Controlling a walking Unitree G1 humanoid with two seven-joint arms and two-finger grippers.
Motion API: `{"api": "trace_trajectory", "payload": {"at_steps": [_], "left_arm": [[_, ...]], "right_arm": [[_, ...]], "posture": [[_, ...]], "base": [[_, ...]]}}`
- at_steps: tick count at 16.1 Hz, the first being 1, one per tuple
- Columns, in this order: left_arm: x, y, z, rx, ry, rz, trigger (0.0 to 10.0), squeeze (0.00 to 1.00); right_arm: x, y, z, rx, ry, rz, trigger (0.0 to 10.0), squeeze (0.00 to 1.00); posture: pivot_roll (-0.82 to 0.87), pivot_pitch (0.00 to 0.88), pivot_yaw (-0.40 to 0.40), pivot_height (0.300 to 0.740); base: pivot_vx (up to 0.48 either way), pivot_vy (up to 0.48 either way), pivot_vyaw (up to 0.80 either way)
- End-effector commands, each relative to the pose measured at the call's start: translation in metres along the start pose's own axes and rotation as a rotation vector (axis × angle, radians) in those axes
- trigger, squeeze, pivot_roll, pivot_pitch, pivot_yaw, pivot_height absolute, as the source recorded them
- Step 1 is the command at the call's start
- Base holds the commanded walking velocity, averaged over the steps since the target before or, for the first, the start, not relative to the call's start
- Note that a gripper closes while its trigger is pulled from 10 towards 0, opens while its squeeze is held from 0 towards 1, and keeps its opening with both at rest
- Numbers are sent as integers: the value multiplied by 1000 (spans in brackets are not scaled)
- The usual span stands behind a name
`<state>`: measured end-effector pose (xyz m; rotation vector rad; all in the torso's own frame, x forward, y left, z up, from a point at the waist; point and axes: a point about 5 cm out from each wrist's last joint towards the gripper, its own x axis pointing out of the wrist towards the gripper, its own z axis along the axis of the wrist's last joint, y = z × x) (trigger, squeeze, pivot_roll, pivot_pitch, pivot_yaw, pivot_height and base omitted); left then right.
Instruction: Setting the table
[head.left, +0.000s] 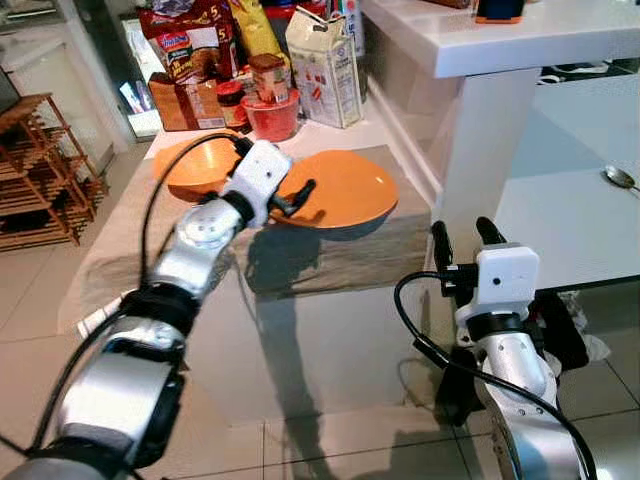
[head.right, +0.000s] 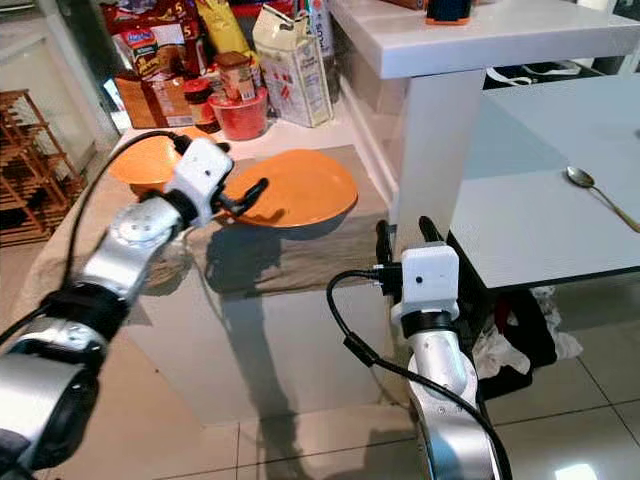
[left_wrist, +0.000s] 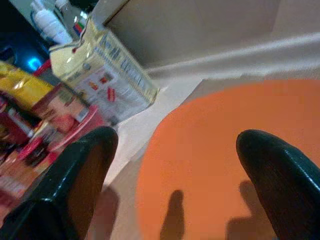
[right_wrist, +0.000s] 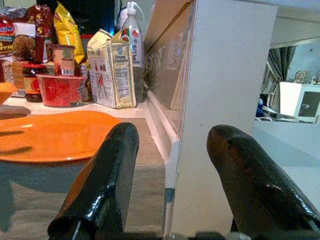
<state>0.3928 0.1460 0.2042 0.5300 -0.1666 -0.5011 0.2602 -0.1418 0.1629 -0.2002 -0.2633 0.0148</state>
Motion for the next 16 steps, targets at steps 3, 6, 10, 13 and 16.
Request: {"api": "trace_trajectory", "payload": {"at_steps": [3, 6, 10, 13, 16], "left_arm": [[-16, 25, -13, -8, 93, 50, 10000, 0], [-15, 16, -21, -18, 110, 31, 10000, 0], [-14, 14, -23, 146, 168, -59, 10000, 0], [-18, 19, -33, 91, 248, -63, 10000, 0], [-9, 30, -22, -261, 180, 68, 10000, 0]], "right_arm": [[0, 3, -5, 14, 26, 14, 10000, 0], [2, 7, -6, 19, 24, 36, 10000, 0], [-1, 6, -7, 17, 30, 17, 10000, 0], [-3, 6, -8, 16, 36, 15, 10000, 0], [-4, 5, -8, 16, 42, 12, 10000, 0]], "posture": [[-159, 0, 135, 740], [-148, 0, 127, 740], [-166, 0, 147, 740], [-167, 0, 153, 740], [-169, 0, 153, 740]], "base": [[0, 0, 0], [0, 0, 0], [0, 0, 0], [0, 0, 0], [0, 0, 0]]}}
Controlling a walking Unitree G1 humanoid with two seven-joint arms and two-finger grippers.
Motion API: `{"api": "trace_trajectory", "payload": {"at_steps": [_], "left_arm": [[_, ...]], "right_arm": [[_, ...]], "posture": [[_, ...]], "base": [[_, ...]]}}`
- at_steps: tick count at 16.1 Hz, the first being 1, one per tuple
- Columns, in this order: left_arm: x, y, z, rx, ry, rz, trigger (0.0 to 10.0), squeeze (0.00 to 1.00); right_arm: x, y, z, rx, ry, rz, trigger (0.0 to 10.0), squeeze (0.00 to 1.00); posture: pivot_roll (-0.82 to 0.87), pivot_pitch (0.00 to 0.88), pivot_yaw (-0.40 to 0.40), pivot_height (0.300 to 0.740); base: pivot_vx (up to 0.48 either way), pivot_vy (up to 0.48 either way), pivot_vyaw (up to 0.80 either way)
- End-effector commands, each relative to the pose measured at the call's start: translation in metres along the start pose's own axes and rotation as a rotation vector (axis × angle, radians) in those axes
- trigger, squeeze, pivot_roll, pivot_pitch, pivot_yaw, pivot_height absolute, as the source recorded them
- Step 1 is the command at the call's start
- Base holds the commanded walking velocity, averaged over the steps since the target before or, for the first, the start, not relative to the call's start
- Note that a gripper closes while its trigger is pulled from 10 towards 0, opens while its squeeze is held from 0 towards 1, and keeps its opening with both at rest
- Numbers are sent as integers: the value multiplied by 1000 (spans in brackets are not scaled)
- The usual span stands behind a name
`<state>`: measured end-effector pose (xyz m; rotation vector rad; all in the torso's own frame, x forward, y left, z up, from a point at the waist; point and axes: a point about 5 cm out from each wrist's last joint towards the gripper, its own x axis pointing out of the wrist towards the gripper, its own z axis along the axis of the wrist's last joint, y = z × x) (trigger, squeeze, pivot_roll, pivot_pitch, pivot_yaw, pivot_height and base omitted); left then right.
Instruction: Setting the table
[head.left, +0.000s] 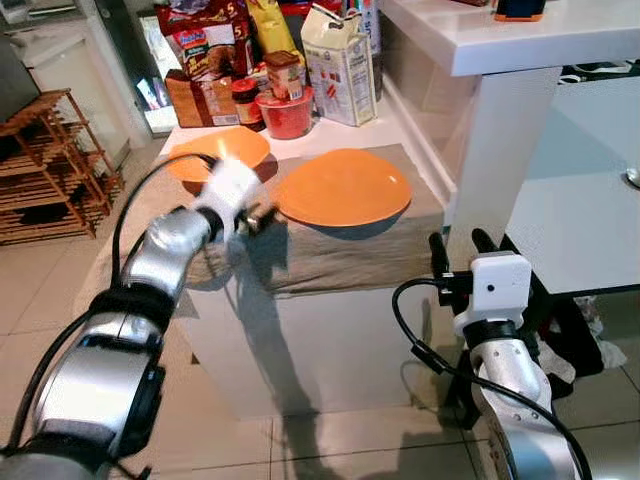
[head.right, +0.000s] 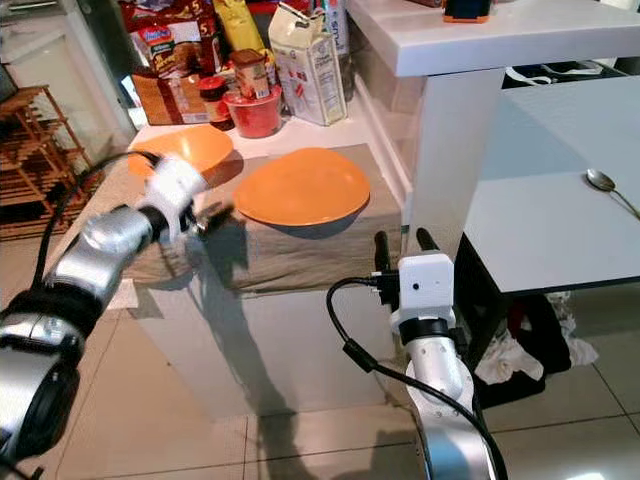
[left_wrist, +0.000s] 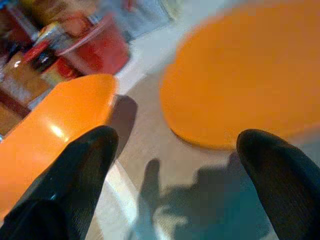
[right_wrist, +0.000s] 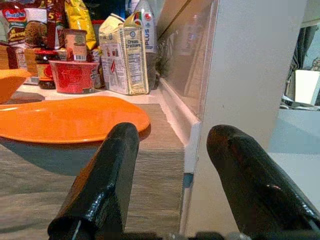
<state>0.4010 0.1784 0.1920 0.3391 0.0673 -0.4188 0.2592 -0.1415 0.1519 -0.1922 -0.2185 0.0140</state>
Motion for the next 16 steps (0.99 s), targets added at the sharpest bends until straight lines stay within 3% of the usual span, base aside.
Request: {"api": "trace_trajectory", "payload": {"at_steps": [1, 2, 5, 7, 12, 16], "left_arm": [[2, 8, 12, -140, -46, 37, 10000, 0], [5, 5, 13, -249, -57, 52, 10000, 0], [14, -16, -7, -620, 42, 73, 10000, 0], [17, -29, -12, -724, 94, 49, 10000, 0], [23, -37, -2, -782, 82, 25, 10000, 0], [27, -45, 2, -782, 84, 4, 10000, 0]], "right_arm": [[-1, 3, 1, 7, -2, 9, 10000, 0], [-1, 3, 1, 8, 0, 9, 10000, 0], [-1, 2, 1, 2, 3, 13, 10000, 0], [-1, 1, 1, 0, 4, 14, 10000, 0], [-3, 1, 1, -1, 8, 14, 10000, 0], [-3, 2, 1, 0, 9, 19, 10000, 0]], "posture": [[-171, 0, 152, 740], [-171, 0, 152, 740], [-185, 0, 146, 740], [-190, 0, 146, 740], [-195, 0, 147, 740], [-195, 0, 146, 740]], "base": [[0, 0, 0], [0, 0, 0], [0, 0, 0], [0, 0, 0], [0, 0, 0], [0, 0, 0]]}}
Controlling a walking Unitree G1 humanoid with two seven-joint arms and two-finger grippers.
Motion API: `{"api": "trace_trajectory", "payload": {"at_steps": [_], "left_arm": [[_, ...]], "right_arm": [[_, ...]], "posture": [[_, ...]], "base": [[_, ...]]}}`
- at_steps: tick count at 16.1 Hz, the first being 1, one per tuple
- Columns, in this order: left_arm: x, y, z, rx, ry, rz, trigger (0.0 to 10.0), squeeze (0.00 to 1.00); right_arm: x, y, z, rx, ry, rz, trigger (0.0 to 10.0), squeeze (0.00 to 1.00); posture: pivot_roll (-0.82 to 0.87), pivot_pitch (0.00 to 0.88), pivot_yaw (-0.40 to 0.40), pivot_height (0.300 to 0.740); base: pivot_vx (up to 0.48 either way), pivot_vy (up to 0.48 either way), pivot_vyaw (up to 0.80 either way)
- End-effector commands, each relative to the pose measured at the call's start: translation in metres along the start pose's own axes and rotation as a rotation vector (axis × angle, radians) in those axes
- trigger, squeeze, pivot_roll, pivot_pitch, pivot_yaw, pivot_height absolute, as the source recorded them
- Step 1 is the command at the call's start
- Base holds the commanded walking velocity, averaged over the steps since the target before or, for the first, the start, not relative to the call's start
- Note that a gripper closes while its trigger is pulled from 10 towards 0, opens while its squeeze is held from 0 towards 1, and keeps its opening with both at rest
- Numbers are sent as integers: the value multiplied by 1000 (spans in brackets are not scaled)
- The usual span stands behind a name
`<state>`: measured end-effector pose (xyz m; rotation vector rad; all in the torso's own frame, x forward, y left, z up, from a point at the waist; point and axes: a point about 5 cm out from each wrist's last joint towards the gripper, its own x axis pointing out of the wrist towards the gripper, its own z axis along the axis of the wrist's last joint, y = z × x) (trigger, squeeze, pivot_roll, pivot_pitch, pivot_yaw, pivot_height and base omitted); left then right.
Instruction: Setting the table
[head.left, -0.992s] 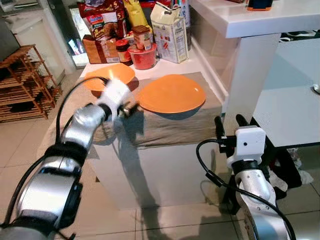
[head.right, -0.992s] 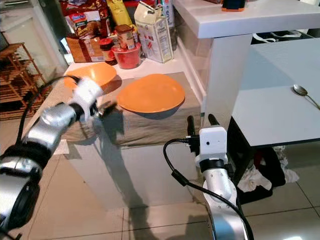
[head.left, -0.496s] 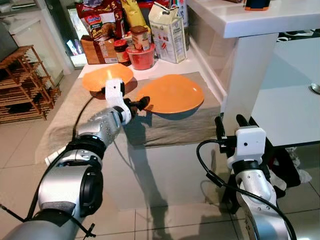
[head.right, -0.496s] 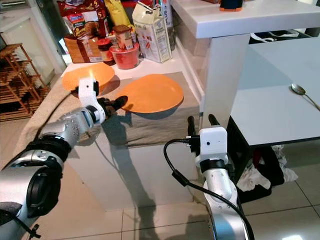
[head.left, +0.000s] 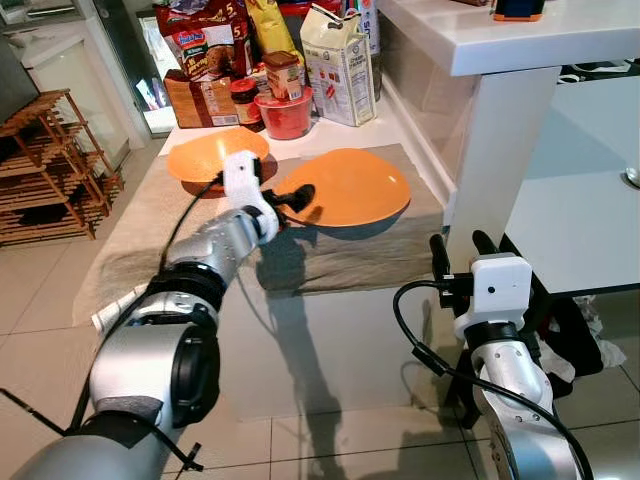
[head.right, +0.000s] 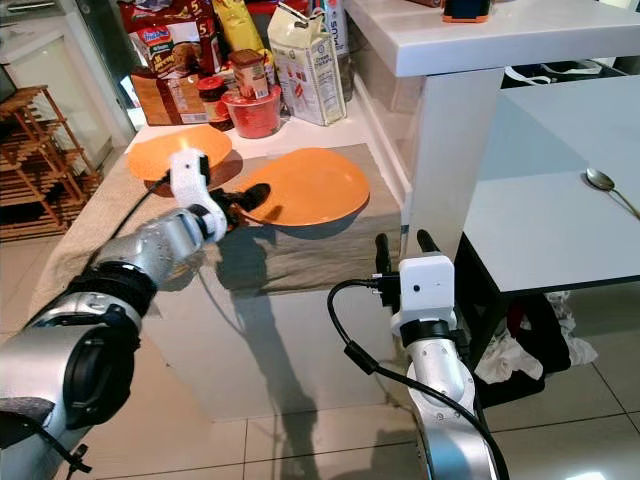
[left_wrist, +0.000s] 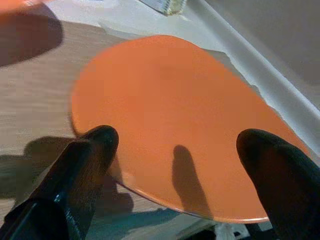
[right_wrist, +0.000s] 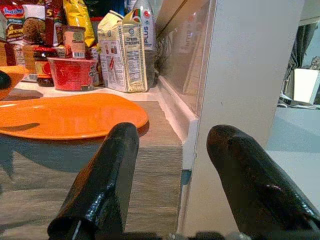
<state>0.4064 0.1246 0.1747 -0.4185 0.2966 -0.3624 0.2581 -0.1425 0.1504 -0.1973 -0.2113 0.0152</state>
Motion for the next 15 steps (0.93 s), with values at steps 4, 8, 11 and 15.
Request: {"api": "trace_trajectory", "payload": {"at_steps": [4, 8, 11, 15], "left_arm": [[-2, 7, 5, 9, -4, 49, 10000, 0], [-4, 13, 6, 55, -6, 74, 10000, 0], [-2, 11, -1, 48, 11, 79, 10000, 0], [1, 3, -9, 3, 31, 57, 10000, 0]], "right_arm": [[-2, 4, 2, 4, 4, 24, 10000, 0], [-2, 4, 1, 4, 10, 27, 10000, 0], [-2, 5, 1, 6, 15, 33, 10000, 0], [-3, 4, 0, 2, 20, 37, 10000, 0]], "posture": [[-197, 0, 143, 740], [-191, 0, 142, 740], [-191, 0, 139, 740], [-202, 0, 135, 740]], "base": [[0, 0, 0], [0, 0, 0], [0, 0, 0], [0, 0, 0]]}}
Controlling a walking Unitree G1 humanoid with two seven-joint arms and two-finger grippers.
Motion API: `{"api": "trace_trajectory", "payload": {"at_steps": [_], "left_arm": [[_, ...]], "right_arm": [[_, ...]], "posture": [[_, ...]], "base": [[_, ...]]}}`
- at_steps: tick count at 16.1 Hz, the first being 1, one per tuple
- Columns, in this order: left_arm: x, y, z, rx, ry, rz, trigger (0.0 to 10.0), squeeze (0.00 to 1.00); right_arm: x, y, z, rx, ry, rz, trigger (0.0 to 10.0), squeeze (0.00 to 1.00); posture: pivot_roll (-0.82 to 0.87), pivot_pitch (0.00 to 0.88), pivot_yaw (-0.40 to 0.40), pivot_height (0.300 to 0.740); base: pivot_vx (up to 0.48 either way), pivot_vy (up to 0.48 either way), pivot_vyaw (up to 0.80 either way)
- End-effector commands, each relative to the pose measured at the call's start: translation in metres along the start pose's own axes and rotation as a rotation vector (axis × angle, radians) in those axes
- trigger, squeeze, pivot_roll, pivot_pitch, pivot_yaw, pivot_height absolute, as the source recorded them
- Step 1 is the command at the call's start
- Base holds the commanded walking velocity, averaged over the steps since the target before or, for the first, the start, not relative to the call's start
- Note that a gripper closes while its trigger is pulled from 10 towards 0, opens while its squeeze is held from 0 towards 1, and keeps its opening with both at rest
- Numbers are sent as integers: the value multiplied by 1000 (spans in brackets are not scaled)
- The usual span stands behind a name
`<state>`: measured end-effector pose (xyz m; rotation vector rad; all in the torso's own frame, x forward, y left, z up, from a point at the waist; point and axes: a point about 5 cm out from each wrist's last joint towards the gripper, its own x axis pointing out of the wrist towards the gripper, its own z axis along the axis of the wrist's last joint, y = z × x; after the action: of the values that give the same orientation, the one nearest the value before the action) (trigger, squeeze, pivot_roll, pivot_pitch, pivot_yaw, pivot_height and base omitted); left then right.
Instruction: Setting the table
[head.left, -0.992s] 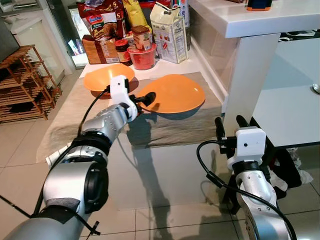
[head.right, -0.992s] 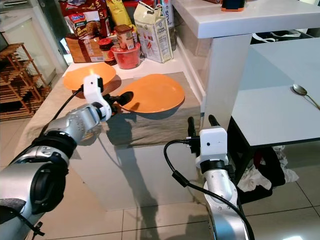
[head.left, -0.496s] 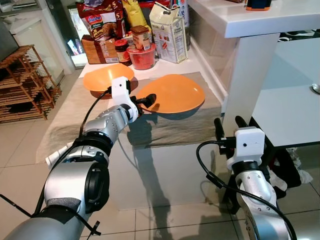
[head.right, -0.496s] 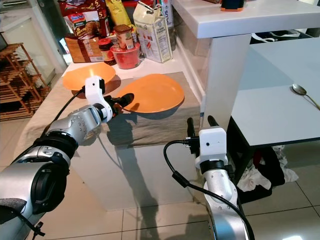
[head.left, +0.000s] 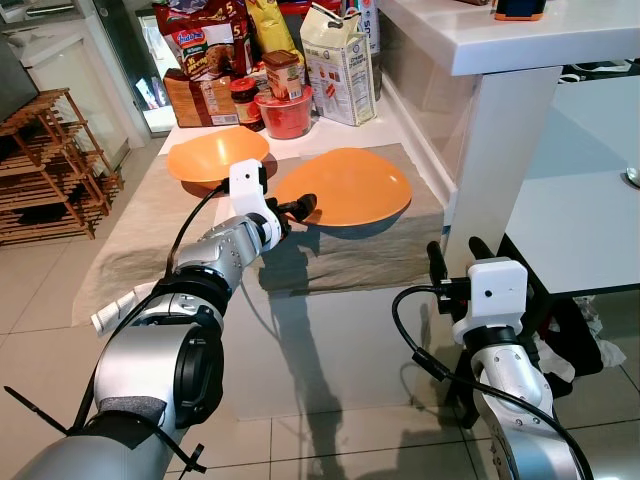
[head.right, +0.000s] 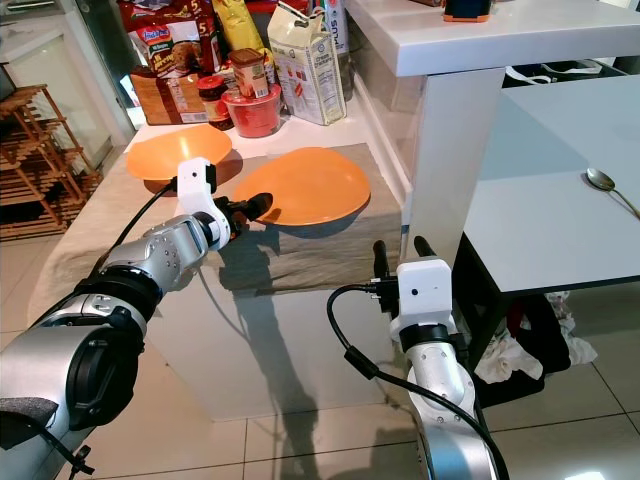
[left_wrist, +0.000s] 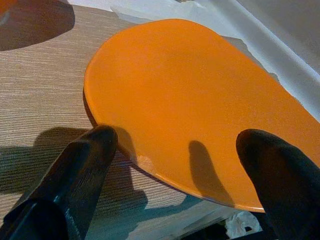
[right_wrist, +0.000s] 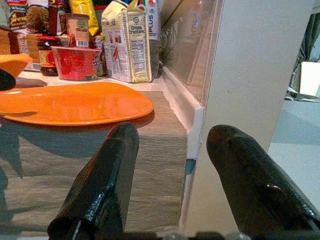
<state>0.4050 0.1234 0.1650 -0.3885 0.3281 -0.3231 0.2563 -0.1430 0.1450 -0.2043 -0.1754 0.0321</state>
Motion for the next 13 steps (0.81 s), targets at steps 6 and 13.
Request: {"api": "trace_trajectory", "payload": {"at_steps": [6, 13], "left_arm": [[2, -2, -3, 5, 9, 22, 10000, 0], [-6, 2, 37, 316, -158, 60, 10000, 0]], "right_arm": [[0, 4, 5, 4, -14, 22, 10000, 0], [-2, 6, 3, 8, -6, 33, 10000, 0]], "posture": [[-206, 0, 135, 740], [-186, 0, 130, 740]], "base": [[0, 0, 0], [0, 0, 0]]}}
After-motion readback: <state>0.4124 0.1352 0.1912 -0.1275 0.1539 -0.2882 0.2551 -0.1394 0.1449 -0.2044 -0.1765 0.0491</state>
